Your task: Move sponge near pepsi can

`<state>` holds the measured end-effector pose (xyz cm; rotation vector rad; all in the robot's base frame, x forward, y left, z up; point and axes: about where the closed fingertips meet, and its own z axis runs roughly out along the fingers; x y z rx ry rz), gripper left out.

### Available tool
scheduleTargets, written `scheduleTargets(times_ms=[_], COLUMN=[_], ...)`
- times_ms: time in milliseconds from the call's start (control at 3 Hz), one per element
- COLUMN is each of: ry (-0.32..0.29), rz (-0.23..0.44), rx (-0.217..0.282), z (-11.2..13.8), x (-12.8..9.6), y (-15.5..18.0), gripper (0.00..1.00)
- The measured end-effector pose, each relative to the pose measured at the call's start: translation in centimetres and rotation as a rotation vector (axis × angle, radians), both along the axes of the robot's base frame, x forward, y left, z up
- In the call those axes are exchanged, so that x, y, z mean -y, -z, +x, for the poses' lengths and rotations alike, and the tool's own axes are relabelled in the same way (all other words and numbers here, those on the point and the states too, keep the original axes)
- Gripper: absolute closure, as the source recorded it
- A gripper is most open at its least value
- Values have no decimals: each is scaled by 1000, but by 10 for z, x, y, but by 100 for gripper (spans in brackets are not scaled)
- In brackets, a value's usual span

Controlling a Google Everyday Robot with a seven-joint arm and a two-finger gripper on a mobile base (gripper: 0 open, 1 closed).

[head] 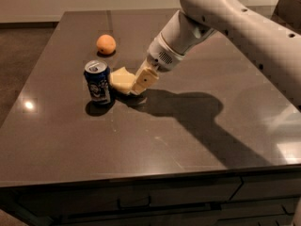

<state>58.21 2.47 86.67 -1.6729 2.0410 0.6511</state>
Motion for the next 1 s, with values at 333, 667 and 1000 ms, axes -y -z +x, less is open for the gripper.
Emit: scheduleTargets(times_ms=[333,667,1000], ry=[-2,-5,-5], rz=[0,0,0], rx=[-1,-3,-3], z=[0,-1,-1], x=[-1,-3,-3], y=[1,2,2], gripper=[5,0,0])
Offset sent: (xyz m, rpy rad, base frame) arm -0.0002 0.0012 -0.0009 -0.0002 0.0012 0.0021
